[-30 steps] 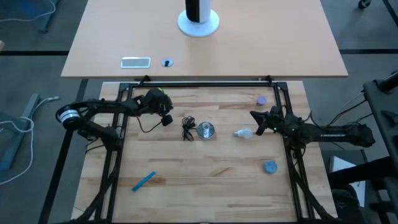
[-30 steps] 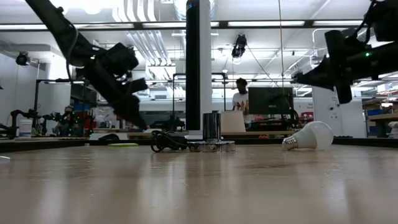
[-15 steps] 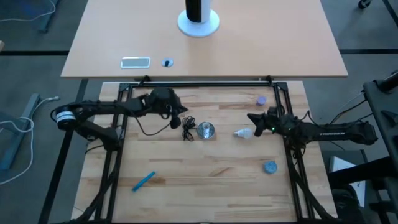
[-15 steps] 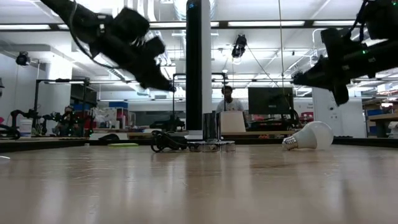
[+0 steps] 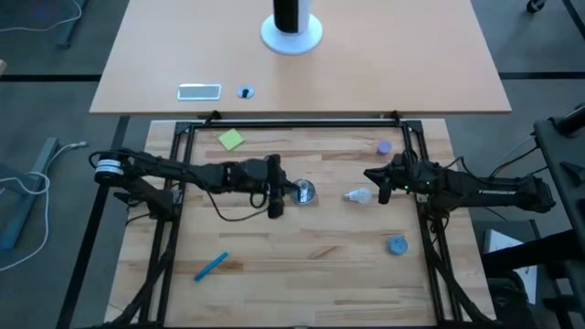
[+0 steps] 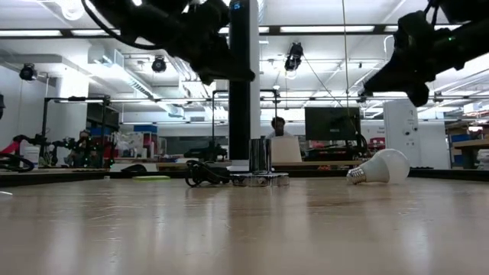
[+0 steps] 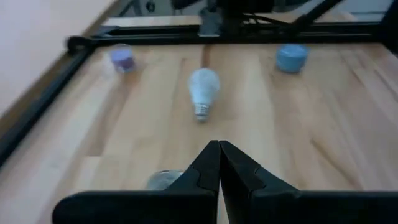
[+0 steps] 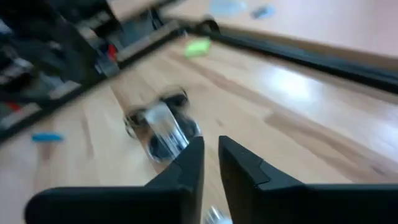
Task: Screw lightbulb
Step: Insert the lightbulb into the lamp
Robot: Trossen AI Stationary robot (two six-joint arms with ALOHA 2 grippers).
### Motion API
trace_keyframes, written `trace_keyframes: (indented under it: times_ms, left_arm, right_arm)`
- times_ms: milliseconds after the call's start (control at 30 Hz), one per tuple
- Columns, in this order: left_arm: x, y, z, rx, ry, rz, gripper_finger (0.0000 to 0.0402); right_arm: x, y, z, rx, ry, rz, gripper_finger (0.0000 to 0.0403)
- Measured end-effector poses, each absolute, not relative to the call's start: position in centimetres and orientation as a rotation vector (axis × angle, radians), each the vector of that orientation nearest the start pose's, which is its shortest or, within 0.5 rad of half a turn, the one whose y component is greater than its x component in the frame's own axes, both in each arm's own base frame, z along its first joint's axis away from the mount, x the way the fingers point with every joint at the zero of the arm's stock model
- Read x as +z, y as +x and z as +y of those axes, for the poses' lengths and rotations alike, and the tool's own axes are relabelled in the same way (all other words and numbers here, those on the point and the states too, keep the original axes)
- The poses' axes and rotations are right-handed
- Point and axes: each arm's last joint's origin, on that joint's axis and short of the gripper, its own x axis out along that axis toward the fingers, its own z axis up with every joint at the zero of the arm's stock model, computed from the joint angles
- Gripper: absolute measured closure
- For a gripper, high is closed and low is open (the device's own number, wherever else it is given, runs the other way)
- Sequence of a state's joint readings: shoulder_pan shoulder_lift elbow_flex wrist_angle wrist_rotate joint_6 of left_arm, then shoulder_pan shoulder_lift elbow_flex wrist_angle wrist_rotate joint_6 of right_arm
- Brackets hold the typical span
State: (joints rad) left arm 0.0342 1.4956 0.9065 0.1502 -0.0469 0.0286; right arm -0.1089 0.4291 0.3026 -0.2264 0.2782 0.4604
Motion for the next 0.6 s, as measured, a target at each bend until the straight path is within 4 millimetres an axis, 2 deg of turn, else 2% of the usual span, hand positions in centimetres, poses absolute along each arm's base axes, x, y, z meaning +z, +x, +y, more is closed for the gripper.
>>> trace_keyframes:
  times_ms: [233,400,600]
  left_arm:
    - [22.6,34.2,-1.2,0.040,-0.041,0.483,0.0401]
    - [21.4,34.6,-2.4,0.035,-0.108,0.517,0.0401]
    - [20.8,34.6,-3.8,0.030,-0.168,0.536,0.0401]
  right_arm:
    - [21.8,10.9,-1.9,-0.473,0.417,0.487,0.0291]
    - [21.4,11.5,-1.7,-0.401,0.473,0.551,0.0246]
    - [19.9,12.6,-1.7,-0.418,0.480,0.697,0.0200]
